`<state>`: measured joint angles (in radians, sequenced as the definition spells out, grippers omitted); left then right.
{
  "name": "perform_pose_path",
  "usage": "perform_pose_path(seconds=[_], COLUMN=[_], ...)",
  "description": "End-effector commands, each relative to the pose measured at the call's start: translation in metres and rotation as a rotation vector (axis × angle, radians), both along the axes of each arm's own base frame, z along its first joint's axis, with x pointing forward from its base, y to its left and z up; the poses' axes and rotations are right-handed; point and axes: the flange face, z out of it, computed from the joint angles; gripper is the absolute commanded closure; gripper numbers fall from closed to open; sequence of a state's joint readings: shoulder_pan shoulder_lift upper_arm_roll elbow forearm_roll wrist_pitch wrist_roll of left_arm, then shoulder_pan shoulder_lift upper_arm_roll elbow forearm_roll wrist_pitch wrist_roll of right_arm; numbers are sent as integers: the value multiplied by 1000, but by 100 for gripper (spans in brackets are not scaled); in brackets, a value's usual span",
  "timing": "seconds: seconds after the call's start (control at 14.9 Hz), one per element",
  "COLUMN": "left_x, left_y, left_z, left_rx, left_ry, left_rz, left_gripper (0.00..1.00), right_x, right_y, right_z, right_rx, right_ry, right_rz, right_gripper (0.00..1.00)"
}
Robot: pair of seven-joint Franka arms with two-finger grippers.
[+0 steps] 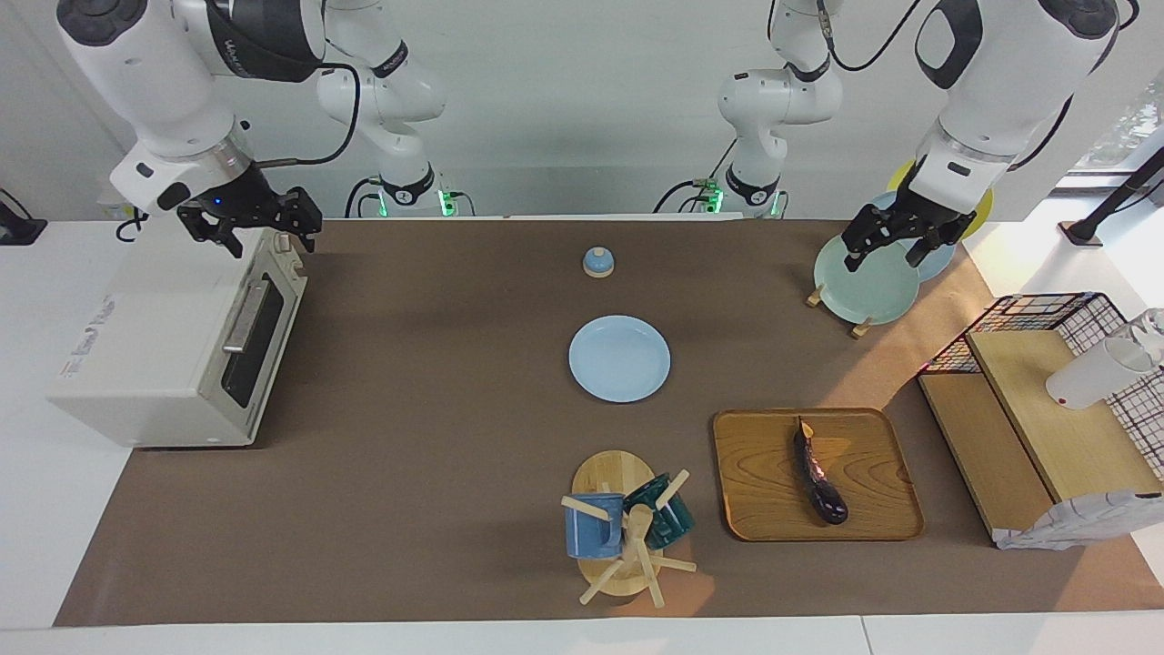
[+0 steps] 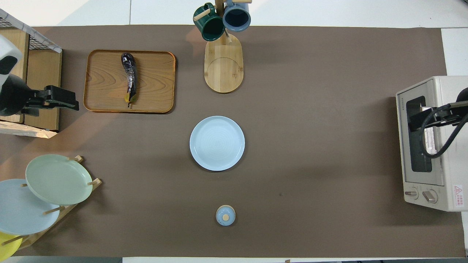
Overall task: Put eggplant into oven
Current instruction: 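Reach the left gripper to the purple eggplant on the tray and grasp it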
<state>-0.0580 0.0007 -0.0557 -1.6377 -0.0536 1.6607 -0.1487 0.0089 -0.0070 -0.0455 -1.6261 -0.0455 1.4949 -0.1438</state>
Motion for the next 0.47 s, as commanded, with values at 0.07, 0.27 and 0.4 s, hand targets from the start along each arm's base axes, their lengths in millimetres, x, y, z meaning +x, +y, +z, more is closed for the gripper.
perform_pose_path(seconds=[0.07,0.27,0.4], left_x=[35,71,91], left_y=[-3,-6,-6], left_z=[-41,-83,-113], left_rx=[-9,-10,-14], left_ry=[-1,30,13], left_rz=[-14,-44,-84], left_gripper=[0,0,0], right_x=[-4,-4,-3], right_y=[0,1,0], right_z=[4,3,3], right_rx=[29,29,29], right_ry=[0,3,2], right_rz=[-18,-17,-18], right_gripper=[0,0,0])
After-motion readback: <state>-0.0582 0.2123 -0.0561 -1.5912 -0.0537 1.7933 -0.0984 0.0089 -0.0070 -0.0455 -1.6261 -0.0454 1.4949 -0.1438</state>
